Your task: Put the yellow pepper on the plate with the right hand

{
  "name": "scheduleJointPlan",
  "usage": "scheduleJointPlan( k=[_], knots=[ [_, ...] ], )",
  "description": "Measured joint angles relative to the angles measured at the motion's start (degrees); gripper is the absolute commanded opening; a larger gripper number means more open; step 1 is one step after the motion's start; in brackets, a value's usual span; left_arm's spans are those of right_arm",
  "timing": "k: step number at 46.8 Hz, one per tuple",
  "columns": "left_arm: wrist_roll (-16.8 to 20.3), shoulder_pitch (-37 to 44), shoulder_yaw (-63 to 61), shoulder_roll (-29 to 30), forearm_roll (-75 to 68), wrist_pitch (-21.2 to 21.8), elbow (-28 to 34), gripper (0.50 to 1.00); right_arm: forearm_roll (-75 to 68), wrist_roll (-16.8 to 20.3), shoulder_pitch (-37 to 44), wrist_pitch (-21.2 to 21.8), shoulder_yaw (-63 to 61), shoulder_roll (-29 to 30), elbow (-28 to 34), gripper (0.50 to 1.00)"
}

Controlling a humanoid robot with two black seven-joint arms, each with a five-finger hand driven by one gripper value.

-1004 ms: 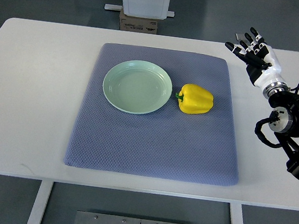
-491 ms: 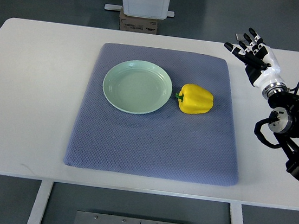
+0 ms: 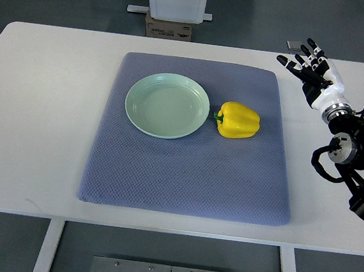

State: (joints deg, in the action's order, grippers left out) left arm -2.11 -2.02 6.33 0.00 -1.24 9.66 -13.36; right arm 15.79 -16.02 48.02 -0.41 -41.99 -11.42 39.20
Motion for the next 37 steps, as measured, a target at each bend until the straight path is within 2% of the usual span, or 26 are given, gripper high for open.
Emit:
scheduleJointPlan(
  k=[13,22,37],
  knots=[
    [0.01,0.00,0.00,0.00,0.01,0.00,0.00,1.000,0.03,-4.52,-0.24,0.66,2.44,-0.24,0.33,1.000],
    [0.00,0.00,0.00,0.00,0.01,0.01,0.00,1.000,0.33,-4.71,-0.18,5.68,3.06,-0.81,0.53,1.000],
    [0.00,0.00,0.00,0.00,0.01,0.02,0.00,1.000,3.82,-6.19,1.09,7.97,8.70,-3.11,0.81,1.000]
  ],
)
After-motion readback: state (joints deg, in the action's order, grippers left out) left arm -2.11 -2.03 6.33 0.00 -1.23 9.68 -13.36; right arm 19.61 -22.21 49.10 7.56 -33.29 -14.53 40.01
